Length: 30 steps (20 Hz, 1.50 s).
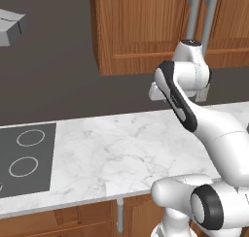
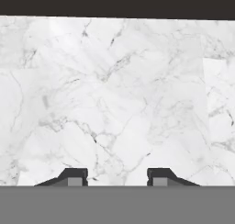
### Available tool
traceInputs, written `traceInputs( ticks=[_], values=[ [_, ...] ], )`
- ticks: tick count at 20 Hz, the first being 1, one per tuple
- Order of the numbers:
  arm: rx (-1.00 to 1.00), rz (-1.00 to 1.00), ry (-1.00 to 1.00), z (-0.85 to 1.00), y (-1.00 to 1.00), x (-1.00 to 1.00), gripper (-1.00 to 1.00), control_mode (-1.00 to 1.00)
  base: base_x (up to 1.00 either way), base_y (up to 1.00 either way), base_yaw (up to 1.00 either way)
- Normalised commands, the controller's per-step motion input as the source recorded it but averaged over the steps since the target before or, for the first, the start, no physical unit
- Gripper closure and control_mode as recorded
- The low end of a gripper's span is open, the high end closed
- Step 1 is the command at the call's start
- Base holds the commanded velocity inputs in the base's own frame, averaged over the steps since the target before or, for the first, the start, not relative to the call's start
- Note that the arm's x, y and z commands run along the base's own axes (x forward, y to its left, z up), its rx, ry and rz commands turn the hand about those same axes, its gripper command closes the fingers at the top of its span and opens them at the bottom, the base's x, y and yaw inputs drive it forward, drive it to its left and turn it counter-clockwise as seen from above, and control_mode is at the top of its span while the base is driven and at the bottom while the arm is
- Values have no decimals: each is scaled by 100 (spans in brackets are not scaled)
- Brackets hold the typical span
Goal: Open the cabinet directly in front. Then move the beer and the cup to the dining counter with the jar on it.
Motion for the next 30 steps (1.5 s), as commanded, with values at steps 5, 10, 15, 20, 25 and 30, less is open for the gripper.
traceInputs(
  ticks=[5, 10, 15, 20, 25, 30],
  values=[
    [0, 0, -16, 2, 0, -19, -100, -100, 0, 0, 0],
    [0, 0, -35, 21, 0, -38, -100, -100, 0, 0, 0],
    [0, -1, -28, 39, -1, -32, -100, -100, 0, 0, 0],
    [0, -2, -21, 51, -8, -25, -100, -100, 0, 0, 0],
    [0, -2, -11, 55, -11, -13, -100, -100, 0, 0, 0],
    [0, -5, 0, 55, -10, -3, -100, -100, 0, 0, 0]
  ],
)
